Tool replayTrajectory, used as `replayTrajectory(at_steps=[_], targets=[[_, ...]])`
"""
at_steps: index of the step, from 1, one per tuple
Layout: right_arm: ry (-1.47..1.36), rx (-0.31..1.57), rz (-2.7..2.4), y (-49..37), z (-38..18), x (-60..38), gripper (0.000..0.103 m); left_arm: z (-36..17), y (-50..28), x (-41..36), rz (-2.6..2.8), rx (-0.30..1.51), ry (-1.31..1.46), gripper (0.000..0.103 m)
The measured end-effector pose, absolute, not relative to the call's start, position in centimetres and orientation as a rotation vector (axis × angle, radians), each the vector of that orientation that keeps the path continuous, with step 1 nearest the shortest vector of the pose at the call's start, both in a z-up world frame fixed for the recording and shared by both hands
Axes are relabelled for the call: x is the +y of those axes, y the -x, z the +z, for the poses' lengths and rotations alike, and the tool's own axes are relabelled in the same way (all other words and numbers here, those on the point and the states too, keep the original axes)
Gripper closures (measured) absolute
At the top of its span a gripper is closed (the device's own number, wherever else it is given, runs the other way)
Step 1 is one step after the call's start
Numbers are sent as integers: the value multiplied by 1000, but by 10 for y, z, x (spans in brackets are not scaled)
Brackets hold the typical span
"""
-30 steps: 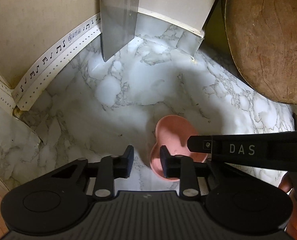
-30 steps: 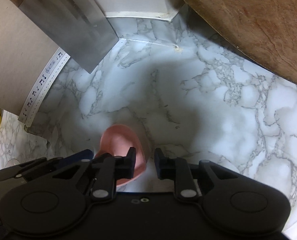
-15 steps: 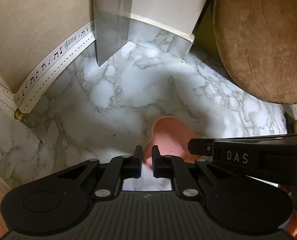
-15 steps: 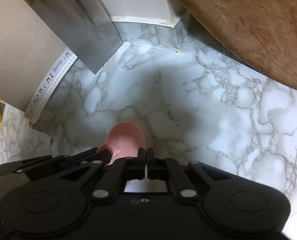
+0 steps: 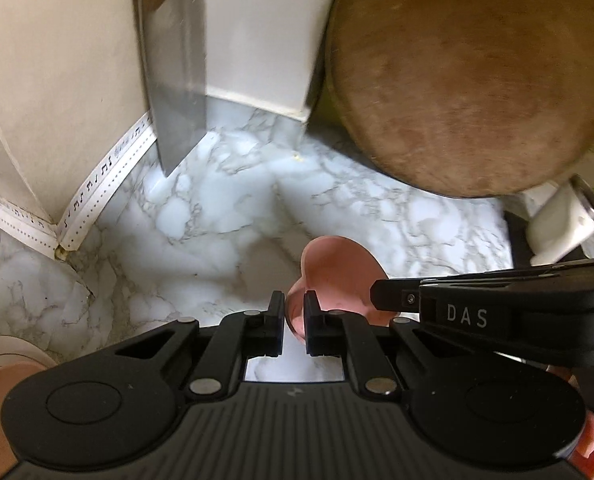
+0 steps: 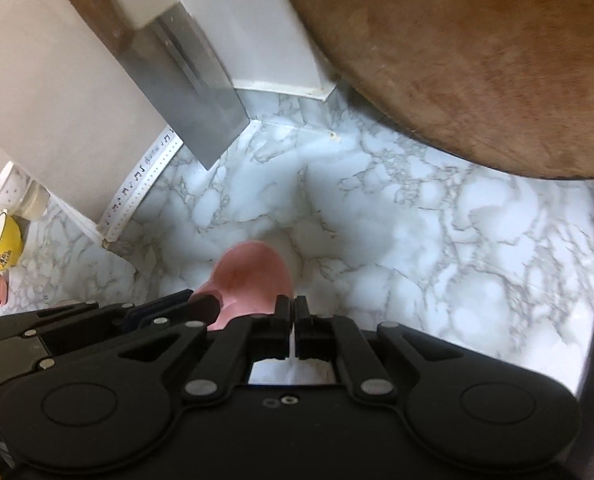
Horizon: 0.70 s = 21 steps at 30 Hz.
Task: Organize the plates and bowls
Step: 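Carry the heart dish with both grippers and lower it into the pink bowl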
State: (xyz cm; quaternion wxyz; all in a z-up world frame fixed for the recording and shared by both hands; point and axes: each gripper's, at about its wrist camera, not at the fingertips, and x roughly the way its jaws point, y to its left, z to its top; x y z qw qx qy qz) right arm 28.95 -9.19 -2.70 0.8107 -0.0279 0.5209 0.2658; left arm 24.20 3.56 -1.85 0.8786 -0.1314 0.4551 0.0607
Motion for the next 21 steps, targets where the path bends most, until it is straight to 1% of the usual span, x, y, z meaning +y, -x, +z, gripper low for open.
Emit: replayTrajectory(at_steps=[9, 21], targets=[[48, 1036, 527, -237, 8, -121, 100, 11, -206, 9, 53, 917, 245, 94], [8, 1011, 463, -181, 18, -162, 99, 21, -161, -29, -58, 921, 185, 94]])
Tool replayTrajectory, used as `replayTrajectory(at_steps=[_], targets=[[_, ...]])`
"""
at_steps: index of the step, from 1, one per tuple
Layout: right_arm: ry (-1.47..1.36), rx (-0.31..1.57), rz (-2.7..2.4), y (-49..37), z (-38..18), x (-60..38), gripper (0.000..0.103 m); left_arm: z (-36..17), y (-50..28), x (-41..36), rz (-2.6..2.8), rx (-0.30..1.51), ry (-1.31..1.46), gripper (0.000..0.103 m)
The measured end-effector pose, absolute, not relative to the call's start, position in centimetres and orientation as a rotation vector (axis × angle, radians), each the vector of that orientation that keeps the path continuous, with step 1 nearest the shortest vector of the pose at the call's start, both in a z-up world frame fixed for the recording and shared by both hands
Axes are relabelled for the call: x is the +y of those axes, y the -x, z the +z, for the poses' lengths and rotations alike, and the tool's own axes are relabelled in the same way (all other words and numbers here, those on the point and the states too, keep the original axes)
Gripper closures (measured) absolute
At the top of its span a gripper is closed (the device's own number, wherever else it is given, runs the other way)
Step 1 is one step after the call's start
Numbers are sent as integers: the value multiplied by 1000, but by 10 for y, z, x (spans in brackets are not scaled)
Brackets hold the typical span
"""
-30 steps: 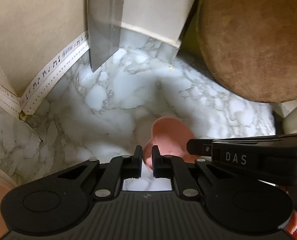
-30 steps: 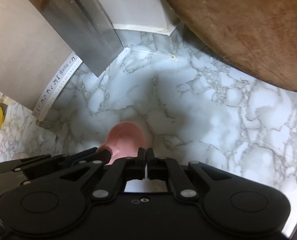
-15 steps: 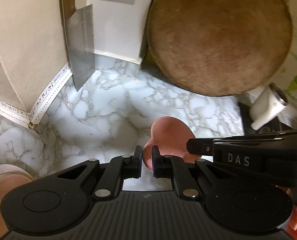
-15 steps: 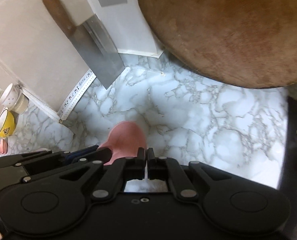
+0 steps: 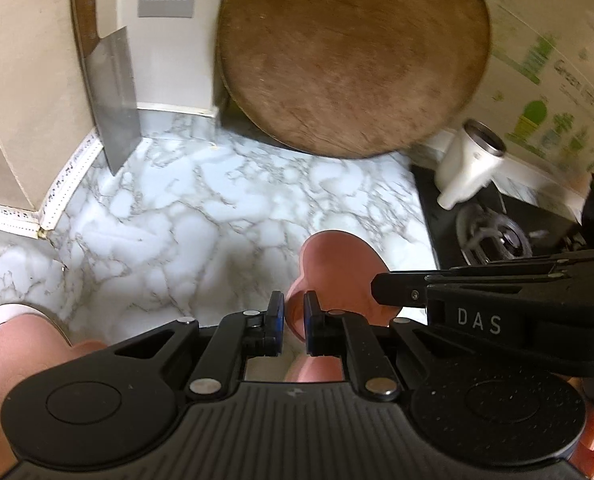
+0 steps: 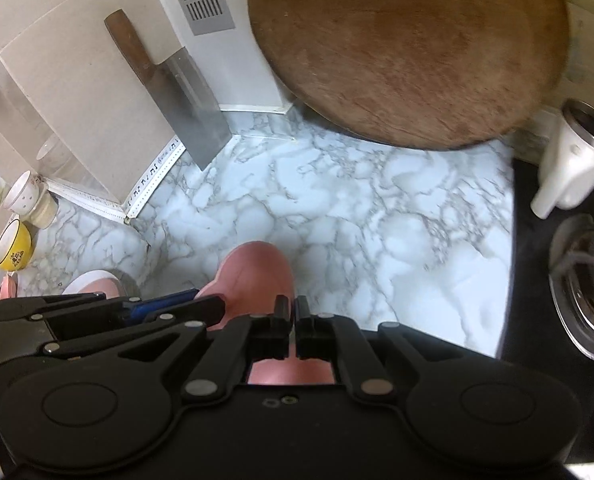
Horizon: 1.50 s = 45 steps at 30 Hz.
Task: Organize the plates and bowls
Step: 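Carry the heart dish with both grippers and lower it into the pink bowl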
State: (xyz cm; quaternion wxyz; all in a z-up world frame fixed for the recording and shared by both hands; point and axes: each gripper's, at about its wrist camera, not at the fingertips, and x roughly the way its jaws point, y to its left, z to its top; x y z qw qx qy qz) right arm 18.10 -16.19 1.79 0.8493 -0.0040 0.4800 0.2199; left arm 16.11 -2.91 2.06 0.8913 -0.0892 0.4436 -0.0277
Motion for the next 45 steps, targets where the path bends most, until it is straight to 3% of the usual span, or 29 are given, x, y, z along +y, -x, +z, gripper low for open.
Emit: replayTrajectory(at_steps=[20, 45], targets=[[-29, 1091, 420, -138, -18, -193, 98, -8, -125, -59, -142, 990, 138, 94], [30, 1141, 411, -141, -48, -190, 97, -44, -135, -65, -185, 1058, 99, 94]])
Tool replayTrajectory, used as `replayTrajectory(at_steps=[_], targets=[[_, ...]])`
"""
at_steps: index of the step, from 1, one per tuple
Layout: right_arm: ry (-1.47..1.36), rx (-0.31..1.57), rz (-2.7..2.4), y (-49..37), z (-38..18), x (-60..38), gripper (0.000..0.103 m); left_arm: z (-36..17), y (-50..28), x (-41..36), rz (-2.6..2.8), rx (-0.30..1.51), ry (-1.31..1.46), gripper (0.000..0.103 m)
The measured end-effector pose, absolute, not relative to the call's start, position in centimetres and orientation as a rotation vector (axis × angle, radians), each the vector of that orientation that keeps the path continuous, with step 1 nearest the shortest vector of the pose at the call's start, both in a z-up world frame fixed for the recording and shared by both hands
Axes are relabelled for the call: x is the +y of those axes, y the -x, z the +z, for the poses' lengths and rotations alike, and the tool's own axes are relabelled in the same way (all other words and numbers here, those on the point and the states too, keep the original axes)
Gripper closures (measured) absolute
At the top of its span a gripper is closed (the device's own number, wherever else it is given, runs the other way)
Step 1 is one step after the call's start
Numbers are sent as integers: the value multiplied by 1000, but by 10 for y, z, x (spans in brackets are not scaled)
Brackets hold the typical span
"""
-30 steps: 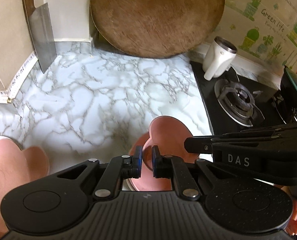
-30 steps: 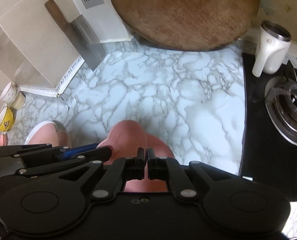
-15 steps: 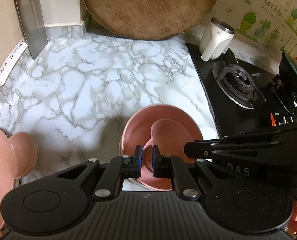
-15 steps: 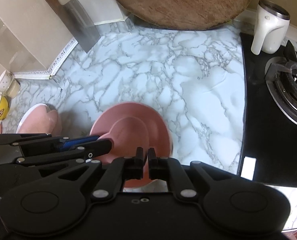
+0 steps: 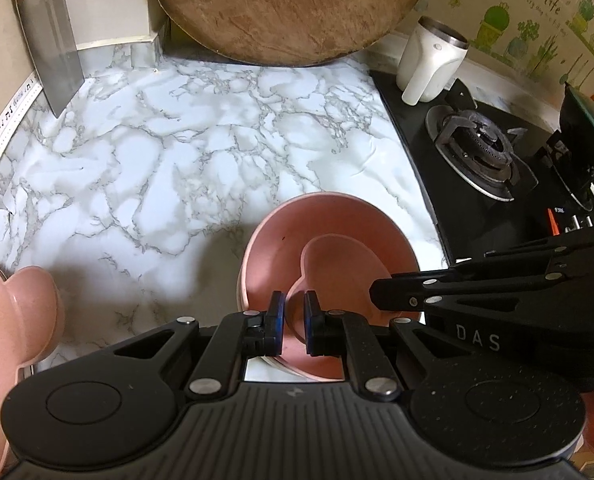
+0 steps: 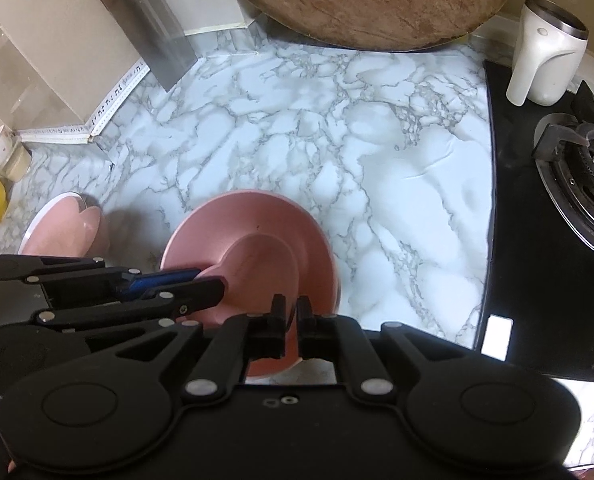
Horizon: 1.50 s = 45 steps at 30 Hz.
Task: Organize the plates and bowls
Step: 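Carry the heart dish with both grippers and lower it into the pink bowl, then open both grippers and release the heart dish inside the pink bowl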
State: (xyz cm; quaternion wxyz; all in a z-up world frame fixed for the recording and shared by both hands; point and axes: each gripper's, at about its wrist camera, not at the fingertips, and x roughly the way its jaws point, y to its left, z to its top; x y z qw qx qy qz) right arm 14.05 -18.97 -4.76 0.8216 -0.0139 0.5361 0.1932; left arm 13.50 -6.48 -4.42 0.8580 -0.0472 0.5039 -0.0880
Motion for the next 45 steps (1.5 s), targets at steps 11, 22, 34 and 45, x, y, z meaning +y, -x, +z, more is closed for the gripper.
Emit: replayTrajectory(at_steps=[11, 22, 34, 45], targets=[[22, 1159, 419, -144, -50, -191, 87, -45, -139, -66, -189, 1063, 69, 94], [3, 1114, 477, -137, -32, -194, 76, -30, -133, -57, -206, 1018, 100, 94], [0, 1035, 488, -123, -15, -202, 64, -8, -115, -53, -205, 916, 83, 93], [-19, 970, 479, -117, -6, -216, 36, 2, -101, -36, -143, 845, 121, 33]])
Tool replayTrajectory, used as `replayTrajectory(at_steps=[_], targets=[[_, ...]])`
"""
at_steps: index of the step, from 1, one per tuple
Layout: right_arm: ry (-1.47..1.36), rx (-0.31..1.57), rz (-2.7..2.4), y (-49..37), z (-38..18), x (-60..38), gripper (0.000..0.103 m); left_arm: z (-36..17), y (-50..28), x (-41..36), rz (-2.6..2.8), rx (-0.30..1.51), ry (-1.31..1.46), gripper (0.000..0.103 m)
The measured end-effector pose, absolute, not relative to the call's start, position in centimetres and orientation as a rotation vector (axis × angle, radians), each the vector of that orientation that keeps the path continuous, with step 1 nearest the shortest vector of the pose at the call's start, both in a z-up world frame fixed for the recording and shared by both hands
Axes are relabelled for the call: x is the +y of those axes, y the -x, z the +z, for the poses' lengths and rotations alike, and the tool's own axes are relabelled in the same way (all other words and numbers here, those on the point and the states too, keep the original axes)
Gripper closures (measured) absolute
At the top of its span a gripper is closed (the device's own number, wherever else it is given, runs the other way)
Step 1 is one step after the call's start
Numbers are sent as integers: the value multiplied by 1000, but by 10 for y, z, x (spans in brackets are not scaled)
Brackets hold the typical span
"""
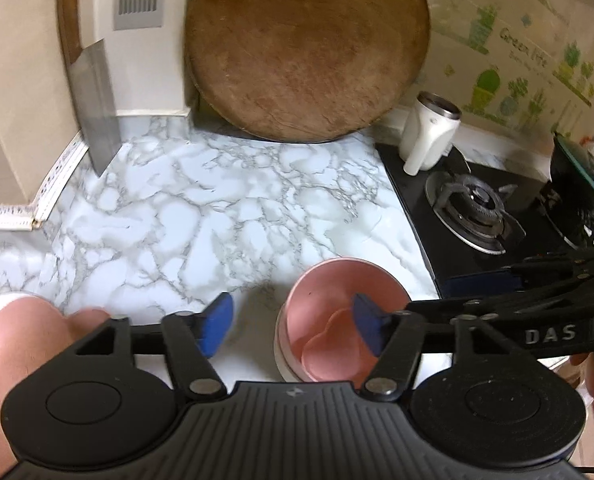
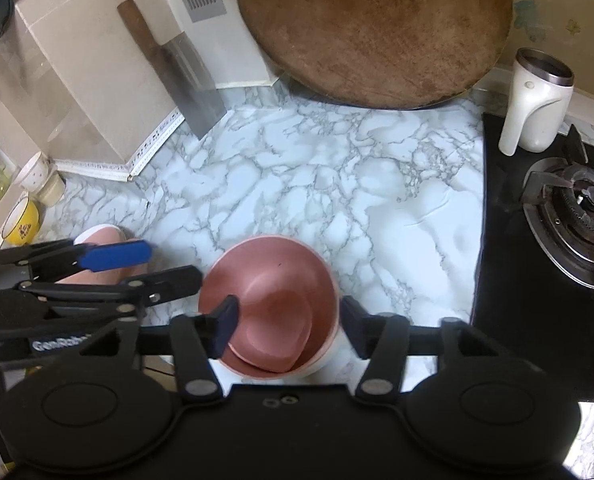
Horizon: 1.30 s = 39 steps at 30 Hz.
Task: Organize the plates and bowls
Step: 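Open both grippers and release the heart dish inside the pink bowl, then close both grippers on the rim of the pink bowl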
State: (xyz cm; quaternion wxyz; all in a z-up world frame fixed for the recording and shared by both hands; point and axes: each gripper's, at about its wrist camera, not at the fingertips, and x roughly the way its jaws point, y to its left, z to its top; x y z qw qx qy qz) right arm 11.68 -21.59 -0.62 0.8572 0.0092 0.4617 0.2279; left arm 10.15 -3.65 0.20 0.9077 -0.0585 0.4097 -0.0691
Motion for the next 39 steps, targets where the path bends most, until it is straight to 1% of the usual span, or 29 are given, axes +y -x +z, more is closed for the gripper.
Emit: replayTrajectory(at_steps=[1, 3, 5, 6, 7, 8, 15, 18, 19, 21, 23, 26, 29, 30, 31, 32, 34, 36, 39], targets=[[-22, 965, 479, -116, -6, -218, 34, 2, -101, -34, -140, 843, 128, 30], [-24, 961, 478, -116, -7, -220, 29, 2, -100, -33, -133, 840, 128, 30], [-23, 947, 483, -114, -7, -220, 17, 1, -99, -32, -127, 841, 130, 29], [-17, 939, 484, -113, -8, -221, 14, 0, -98, -32, -127, 839, 134, 29], [-10, 930, 482, -112, -8, -221, 9, -1, -97, -31, -124, 838, 135, 27], [-8, 920, 480, -110, -8, -221, 6, -1, -96, -31, -118, 834, 135, 26], [-35, 931, 452, -113, -22, -232, 6, -17, -89, -30, -88, 849, 172, 26], [-64, 949, 435, -115, -30, -237, 8, -25, -90, -29, -83, 867, 194, 26], [-77, 958, 427, -117, -33, -239, 10, -28, -91, -29, -77, 877, 207, 26], [-96, 975, 410, -120, -38, -241, 16, -33, -93, -29, -59, 889, 217, 26], [-104, 993, 395, -123, -43, -241, 25, -36, -96, -30, -48, 900, 222, 26], [-128, 1026, 372, -129, -50, -243, 34, -43, -102, -28, -45, 927, 271, 26], [-143, 1046, 366, -132, -55, -241, 39, -50, -110, -23, -34, 966, 338, 27], [-144, 1051, 365, -133, -57, -240, 41, -52, -112, -22, -30, 974, 350, 28], [-144, 1055, 369, -133, -58, -238, 43, -53, -113, -22, -32, 979, 357, 36], [-143, 1057, 371, -133, -59, -236, 44, -55, -115, -23, -31, 985, 361, 40], [-136, 1059, 368, -135, -61, -233, 48, -56, -117, -22, -30, 990, 371, 41], [-128, 1061, 363, -136, -62, -232, 51, -57, -119, -23, -30, 990, 367, 46], [-122, 1078, 359, -138, -66, -231, 58, -58, -121, -25, -28, 998, 368, 57]])
